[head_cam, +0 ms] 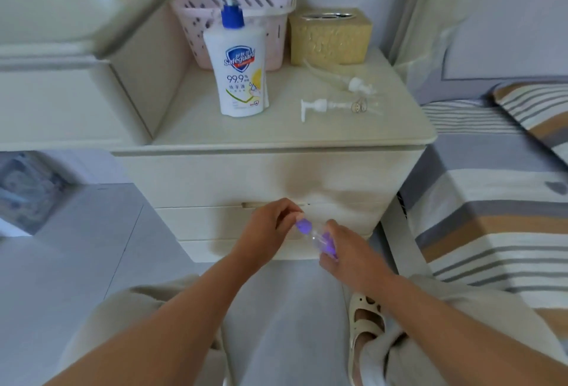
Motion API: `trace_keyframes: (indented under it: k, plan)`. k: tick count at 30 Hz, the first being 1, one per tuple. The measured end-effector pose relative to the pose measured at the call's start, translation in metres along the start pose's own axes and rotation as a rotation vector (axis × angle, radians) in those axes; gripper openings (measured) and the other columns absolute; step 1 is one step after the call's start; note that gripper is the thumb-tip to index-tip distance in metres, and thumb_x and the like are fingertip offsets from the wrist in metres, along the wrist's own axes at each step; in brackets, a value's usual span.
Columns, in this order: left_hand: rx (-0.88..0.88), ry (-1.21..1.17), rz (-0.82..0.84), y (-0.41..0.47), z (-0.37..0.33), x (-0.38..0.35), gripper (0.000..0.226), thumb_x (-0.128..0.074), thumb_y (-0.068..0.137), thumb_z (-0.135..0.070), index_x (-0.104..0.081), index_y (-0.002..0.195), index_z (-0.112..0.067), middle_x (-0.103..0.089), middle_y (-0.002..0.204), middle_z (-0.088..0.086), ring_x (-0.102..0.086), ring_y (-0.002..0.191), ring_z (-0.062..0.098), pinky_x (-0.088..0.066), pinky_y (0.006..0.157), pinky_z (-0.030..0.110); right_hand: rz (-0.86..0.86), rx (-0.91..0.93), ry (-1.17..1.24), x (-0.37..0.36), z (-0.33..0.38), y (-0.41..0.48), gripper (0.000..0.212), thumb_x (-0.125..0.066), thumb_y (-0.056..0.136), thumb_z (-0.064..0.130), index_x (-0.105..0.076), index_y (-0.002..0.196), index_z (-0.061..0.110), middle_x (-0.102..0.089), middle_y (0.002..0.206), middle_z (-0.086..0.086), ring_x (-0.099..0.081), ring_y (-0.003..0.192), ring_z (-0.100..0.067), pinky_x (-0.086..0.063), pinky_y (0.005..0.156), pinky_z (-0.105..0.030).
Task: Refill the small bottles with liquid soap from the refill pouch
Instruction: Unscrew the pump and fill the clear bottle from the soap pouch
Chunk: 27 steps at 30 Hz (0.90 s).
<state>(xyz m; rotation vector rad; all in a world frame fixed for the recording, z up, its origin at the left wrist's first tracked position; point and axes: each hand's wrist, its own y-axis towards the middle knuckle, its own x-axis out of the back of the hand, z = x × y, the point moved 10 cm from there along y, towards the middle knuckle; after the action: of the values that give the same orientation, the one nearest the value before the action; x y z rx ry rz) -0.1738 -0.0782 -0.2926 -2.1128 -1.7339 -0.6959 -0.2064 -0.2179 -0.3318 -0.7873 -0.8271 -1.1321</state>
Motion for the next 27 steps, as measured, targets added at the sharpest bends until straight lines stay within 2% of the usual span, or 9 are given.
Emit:
trace_keyframes:
  k: [3,7,11,14,16,20,23,25,27]
  plan:
    - [-0.100,0.014,-0.131,0.004,-0.046,0.030,0.017,-0.053,0.097,-0.020,-0.065,0.088,-0.013,-0.063,0.070,-0.011,-0.054,0.065,0.007,-0.041,0.065,0.017,-0.188,0.030,0.057,0.046,0.023,-0.007,0.025,-0.056,0.086,0.038,-0.037,0.095,0.024,-0.049,0.073,0.009,-0.052,0.063,-0.018,-0.041,0.056,-0.032]
    - [-0.213,0.013,-0.190,0.020,-0.107,0.061,0.020,-0.048,0.098,-0.018,-0.064,0.085,-0.014,-0.067,0.077,-0.007,-0.056,0.069,0.009,-0.042,0.067,0.017,-0.348,0.029,0.147,0.100,0.044,-0.008,0.036,-0.059,0.083,0.055,-0.039,0.093,0.026,-0.055,0.067,0.007,-0.053,0.056,-0.014,-0.047,0.055,-0.031]
    - [-0.277,0.044,-0.090,0.044,-0.153,0.074,0.024,-0.045,0.099,-0.016,-0.061,0.081,-0.015,-0.064,0.074,-0.011,-0.055,0.069,0.008,-0.042,0.068,0.019,-0.269,-0.026,0.505,0.127,0.053,0.005,0.028,-0.069,0.080,0.046,-0.049,0.084,0.027,-0.059,0.066,0.002,-0.052,0.049,-0.015,-0.048,0.050,-0.030]
    - [-0.311,0.045,-0.003,0.063,-0.175,0.082,0.027,-0.043,0.100,-0.016,-0.062,0.081,-0.013,-0.063,0.076,-0.008,-0.052,0.066,0.002,-0.041,0.063,0.014,-0.107,-0.041,0.880,0.132,0.067,0.013,0.022,-0.068,0.085,0.027,-0.052,0.085,0.012,-0.049,0.063,-0.011,-0.044,0.046,-0.020,-0.040,0.044,-0.026]
    - [-0.323,0.028,-0.010,0.074,-0.188,0.088,0.026,-0.044,0.100,-0.018,-0.063,0.083,-0.014,-0.060,0.072,-0.011,-0.050,0.062,-0.001,-0.037,0.059,0.010,-0.123,-0.013,0.981,0.146,0.076,0.017,0.020,-0.066,0.088,0.023,-0.051,0.087,0.010,-0.045,0.065,-0.015,-0.041,0.048,-0.021,-0.036,0.041,-0.022]
    - [-0.303,-0.103,-0.159,0.111,-0.212,0.109,0.028,-0.052,0.096,-0.030,-0.066,0.087,-0.008,-0.062,0.070,0.000,-0.048,0.059,0.006,-0.046,0.065,0.026,-0.255,0.059,0.880,0.190,0.082,0.049,0.024,-0.057,0.093,0.037,-0.049,0.100,0.016,-0.057,0.068,-0.010,-0.052,0.056,-0.018,-0.035,0.046,-0.025]
    - [-0.241,-0.154,-0.218,0.147,-0.215,0.115,0.037,-0.050,0.096,-0.034,-0.067,0.088,-0.001,-0.066,0.082,0.016,-0.053,0.068,0.015,-0.050,0.073,0.039,-0.382,0.089,0.749,0.220,0.076,0.087,0.027,-0.053,0.094,0.041,-0.046,0.104,0.017,-0.060,0.074,-0.007,-0.057,0.055,-0.009,-0.040,0.047,-0.017]
    - [-0.234,-0.162,-0.239,0.167,-0.213,0.118,0.037,-0.049,0.097,-0.033,-0.067,0.085,-0.003,-0.066,0.083,0.016,-0.053,0.069,0.015,-0.048,0.070,0.034,-0.495,0.090,0.611,0.237,0.068,0.107,0.032,-0.055,0.091,0.046,-0.045,0.102,0.017,-0.062,0.074,-0.005,-0.060,0.054,-0.009,-0.044,0.050,-0.016]
    - [-0.213,-0.215,-0.257,0.188,-0.206,0.120,0.034,-0.050,0.097,-0.031,-0.066,0.077,-0.008,-0.067,0.081,0.012,-0.052,0.067,0.011,-0.042,0.065,0.023,-0.573,0.067,0.484,0.246,0.057,0.125,0.037,-0.056,0.086,0.055,-0.044,0.099,0.022,-0.060,0.070,0.000,-0.062,0.058,-0.016,-0.051,0.059,-0.028]
